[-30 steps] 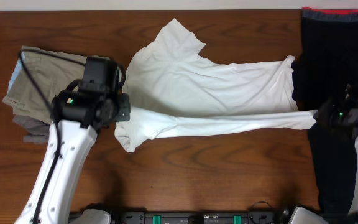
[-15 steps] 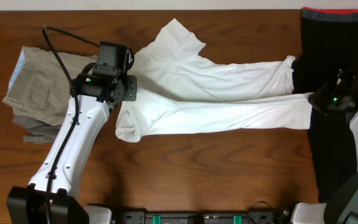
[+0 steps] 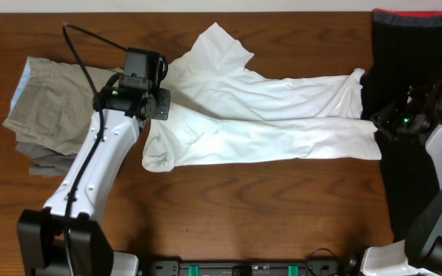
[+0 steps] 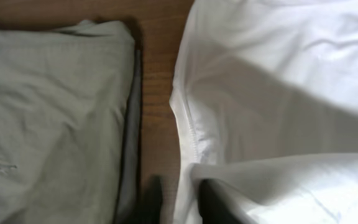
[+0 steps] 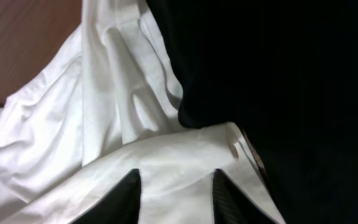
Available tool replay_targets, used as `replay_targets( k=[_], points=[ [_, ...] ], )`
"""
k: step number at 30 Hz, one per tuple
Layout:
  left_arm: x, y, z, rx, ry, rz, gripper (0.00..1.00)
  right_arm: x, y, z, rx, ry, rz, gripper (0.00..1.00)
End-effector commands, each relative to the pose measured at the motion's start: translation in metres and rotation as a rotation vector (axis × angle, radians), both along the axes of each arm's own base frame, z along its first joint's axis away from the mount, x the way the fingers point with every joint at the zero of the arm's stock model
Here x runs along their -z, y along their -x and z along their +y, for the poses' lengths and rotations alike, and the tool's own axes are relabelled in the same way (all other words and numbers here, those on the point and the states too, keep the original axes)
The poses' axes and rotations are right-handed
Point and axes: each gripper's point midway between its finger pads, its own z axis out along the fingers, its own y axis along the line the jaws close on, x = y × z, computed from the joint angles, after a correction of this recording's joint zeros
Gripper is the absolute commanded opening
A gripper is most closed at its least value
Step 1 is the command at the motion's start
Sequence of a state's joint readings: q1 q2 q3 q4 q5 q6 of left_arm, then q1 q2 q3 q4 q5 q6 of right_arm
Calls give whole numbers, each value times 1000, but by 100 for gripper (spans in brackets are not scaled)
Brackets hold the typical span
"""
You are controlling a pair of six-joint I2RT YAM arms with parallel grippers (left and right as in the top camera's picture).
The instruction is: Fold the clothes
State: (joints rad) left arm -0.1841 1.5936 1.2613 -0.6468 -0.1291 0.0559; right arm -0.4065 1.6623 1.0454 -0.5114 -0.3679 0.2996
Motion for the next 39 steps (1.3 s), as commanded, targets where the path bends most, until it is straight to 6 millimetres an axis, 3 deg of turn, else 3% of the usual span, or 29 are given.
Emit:
replay_targets(
  k=[1, 4, 8, 12, 22, 27, 31, 34, 36, 39],
  points=[
    [-9, -6, 8, -34, -9, -30, 52, -4, -5, 2, -18, 4, -17, 41],
    [-8, -2, 16, -91, 10, -17, 69, 0, 2, 5, -19, -9, 16, 43],
    [3, 19, 18, -147, 51, 75, 70, 5, 14, 12, -48, -24, 69, 44],
    [16, 50, -7, -84, 177, 231, 71, 6, 23, 27, -108, -75, 87, 45],
    [34, 106, -46, -47, 406, 482, 73, -9, 23, 96, -391, -209, 8, 47],
    [66, 136, -41, -70, 370, 578, 72, -9, 26, 129, -497, -203, 18, 48],
    [87, 137, -39, -69, 367, 560, 70, -7, 27, 149, -559, -180, 24, 50],
    [98, 129, -33, -70, 336, 507, 60, -3, 29, 159, -594, -142, 39, 51],
    [104, 127, -28, -77, 305, 487, 36, 0, 30, 164, -610, -109, 53, 51],
    [108, 124, -11, -105, 214, 462, 8, 4, 31, 165, -600, -69, 81, 52]
  ],
)
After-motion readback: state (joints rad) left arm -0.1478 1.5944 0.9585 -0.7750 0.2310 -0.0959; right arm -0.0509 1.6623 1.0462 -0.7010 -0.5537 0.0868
